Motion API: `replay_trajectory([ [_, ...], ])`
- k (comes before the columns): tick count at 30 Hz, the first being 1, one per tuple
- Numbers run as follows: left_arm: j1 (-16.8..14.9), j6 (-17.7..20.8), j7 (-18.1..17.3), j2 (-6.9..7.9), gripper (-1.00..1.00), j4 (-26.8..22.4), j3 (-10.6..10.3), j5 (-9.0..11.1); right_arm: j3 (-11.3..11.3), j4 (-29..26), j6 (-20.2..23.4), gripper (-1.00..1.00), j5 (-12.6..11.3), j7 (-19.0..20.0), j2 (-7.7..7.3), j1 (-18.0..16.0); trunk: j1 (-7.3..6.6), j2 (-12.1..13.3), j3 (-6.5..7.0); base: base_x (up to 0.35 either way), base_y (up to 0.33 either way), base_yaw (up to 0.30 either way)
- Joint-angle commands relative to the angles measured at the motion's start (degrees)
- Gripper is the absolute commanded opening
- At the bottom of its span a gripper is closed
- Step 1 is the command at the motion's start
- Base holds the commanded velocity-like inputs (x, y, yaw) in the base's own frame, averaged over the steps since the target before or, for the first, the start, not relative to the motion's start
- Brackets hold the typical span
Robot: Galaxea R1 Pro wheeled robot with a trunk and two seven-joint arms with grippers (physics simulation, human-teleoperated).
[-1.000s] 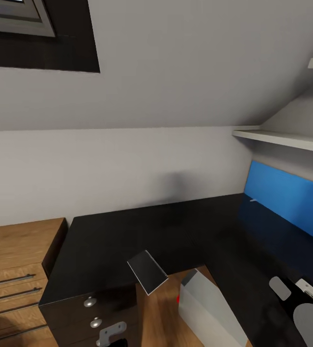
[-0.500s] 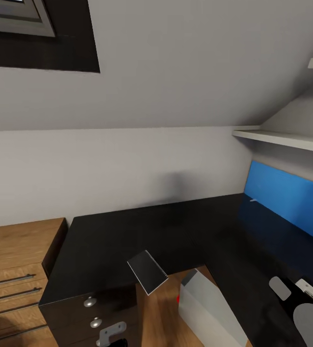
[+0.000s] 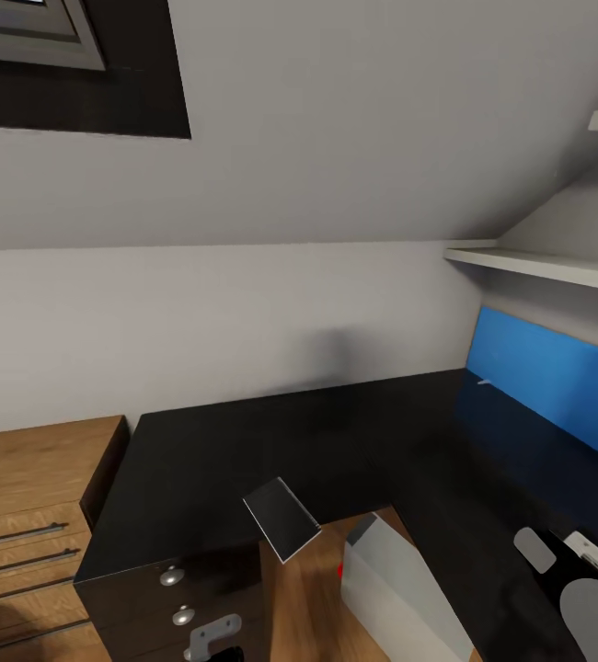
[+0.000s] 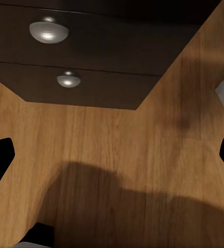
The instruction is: In the bedroom, organize the workspace by keeping the computer under the desk, ensuring the monitor is on the desk, placing the keyboard on the desk next to the monitor, placing the mouse on the desk next to the keyboard, moving the folder from the swivel chair onto the desk next to the mouse, stacking the notebook on top of the folder with the pen on top of the notebook, and positioning the swivel chair next to the desk.
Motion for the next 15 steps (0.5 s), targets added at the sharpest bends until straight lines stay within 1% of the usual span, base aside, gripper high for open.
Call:
replay_trajectory([
  [1,-0.09,-0.07,0.34,0.06,1.00,-0.07,-0.28,0.30,0.17,-0.16,-0.07,1.00,-0.46,-0.21,0.02,-0.02,0.01,-0.05,-0.08,0.000,0.000,0.000],
  [5,-0.09,-0.03,0.26,0.11,1.00,0.13,-0.28,0.33,0.33,-0.35,-1.20,1.00,-0.40,-0.19,0.17,-0.02,0.01,-0.05,-0.08,0.000,0.000,0.000],
  [9,-0.09,0.00,0.16,0.10,1.00,1.68,-0.28,0.34,0.48,-0.46,-3.59,1.00,-0.34,-0.21,0.51,-0.02,0.01,-0.05,-0.08,0.000,0.000,0.000],
  [10,-0.09,0.01,0.07,-0.10,1.00,3.19,-0.28,0.35,0.53,-0.66,-4.75,1.00,-0.27,-0.22,0.81,-0.02,0.01,-0.05,-0.08,0.000,0.000,0.000],
  [13,-0.09,0.01,0.03,-0.38,1.00,4.33,-0.28,0.32,0.59,-1.30,-5.16,1.00,-0.05,-0.31,1.48,-0.02,0.01,-0.05,-0.08,0.000,0.000,0.000],
  [15,-0.09,0.01,0.02,-0.57,1.00,5.05,-0.28,0.26,0.63,-2.16,-5.35,1.00,0.36,-0.44,2.27,-0.02,0.01,-0.05,-0.08,0.000,0.000,0.000],
])
